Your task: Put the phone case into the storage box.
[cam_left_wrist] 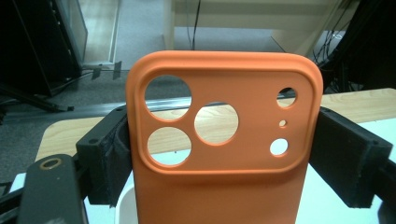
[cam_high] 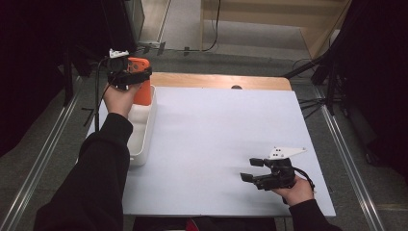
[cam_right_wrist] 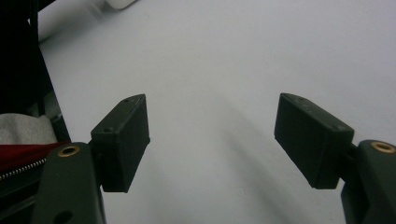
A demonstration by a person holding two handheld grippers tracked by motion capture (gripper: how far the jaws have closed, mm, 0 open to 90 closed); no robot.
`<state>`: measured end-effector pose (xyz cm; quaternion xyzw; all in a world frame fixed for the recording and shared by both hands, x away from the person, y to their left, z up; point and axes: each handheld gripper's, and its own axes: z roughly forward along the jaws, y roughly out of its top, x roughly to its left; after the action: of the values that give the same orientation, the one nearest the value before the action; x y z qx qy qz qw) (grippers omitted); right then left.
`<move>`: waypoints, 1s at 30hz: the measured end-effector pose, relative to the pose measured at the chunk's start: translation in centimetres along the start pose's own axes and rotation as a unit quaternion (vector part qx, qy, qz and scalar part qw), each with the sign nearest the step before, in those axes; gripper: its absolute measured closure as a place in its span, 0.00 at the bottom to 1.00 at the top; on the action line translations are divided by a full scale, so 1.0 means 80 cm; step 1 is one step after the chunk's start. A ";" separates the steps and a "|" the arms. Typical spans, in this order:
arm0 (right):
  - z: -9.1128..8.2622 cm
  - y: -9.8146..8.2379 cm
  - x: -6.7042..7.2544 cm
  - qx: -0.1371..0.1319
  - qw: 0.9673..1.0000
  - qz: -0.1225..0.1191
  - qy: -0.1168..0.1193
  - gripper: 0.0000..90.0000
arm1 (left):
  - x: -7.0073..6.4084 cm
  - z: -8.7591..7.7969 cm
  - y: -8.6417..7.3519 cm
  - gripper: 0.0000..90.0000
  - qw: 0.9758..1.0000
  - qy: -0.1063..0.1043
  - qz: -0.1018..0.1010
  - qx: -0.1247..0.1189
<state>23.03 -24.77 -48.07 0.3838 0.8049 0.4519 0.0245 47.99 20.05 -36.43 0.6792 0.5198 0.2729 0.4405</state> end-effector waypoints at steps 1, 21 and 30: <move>0.000 0.000 0.000 0.000 1.000 0.000 0.000 0.28 | 0.000 0.004 -0.001 0.17 1.000 0.001 -0.001 0.003; -0.002 -0.001 0.000 -0.001 1.000 0.003 0.002 0.28 | 0.010 0.040 -0.025 0.17 0.999 0.022 -0.004 0.030; -0.002 -0.001 0.000 -0.001 1.000 0.003 0.003 0.28 | 0.009 0.047 -0.032 0.17 0.999 0.026 0.000 0.047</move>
<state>22.93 -24.89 -48.06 0.3847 0.8034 0.4541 0.0212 50.13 19.77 -40.52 0.6918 0.5435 0.2657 0.3942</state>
